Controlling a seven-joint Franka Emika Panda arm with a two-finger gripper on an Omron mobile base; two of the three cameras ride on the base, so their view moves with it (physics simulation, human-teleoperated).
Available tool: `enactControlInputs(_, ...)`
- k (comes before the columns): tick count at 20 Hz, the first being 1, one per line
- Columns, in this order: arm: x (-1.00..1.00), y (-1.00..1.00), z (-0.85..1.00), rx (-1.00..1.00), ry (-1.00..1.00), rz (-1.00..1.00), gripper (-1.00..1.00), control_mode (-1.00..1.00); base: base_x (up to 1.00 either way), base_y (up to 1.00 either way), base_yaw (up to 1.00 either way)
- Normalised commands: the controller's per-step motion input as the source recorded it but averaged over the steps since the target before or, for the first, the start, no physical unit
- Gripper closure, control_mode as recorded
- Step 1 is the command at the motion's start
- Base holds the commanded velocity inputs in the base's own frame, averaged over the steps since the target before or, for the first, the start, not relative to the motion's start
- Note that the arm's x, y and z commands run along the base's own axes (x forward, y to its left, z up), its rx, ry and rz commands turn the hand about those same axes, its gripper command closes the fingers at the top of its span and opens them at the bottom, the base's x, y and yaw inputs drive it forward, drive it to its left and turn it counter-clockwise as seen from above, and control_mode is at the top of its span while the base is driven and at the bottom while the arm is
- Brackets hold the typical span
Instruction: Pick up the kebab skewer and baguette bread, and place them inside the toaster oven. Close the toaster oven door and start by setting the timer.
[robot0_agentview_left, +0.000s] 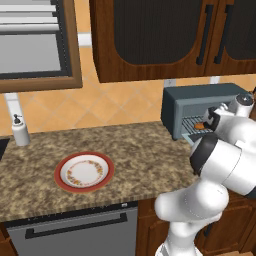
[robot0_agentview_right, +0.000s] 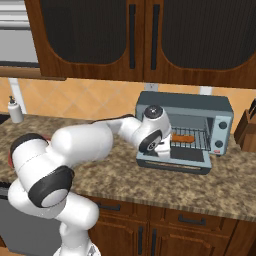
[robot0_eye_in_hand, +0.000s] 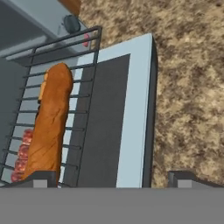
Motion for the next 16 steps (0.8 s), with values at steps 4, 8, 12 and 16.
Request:
enactControlInputs(4,-0.22,-0.09,0.0,0.02,0.11,0.08,-1.0,-1.0,0.0,0.0,0.0)
enactControlInputs(8,-0.38,-0.04,-0.05,0.06,0.01,0.1,-1.0,-1.0,0.0,0.0,0.0)
enactControlInputs(12,-0.2,0.0,-0.08,0.04,0.06,0.1,-1.0,-1.0,0.0,0.0,0.0)
enactControlInputs(16,0.0,0.0,0.0,0.03,0.12,0.1,-1.0,-1.0,0.0,0.0,0.0)
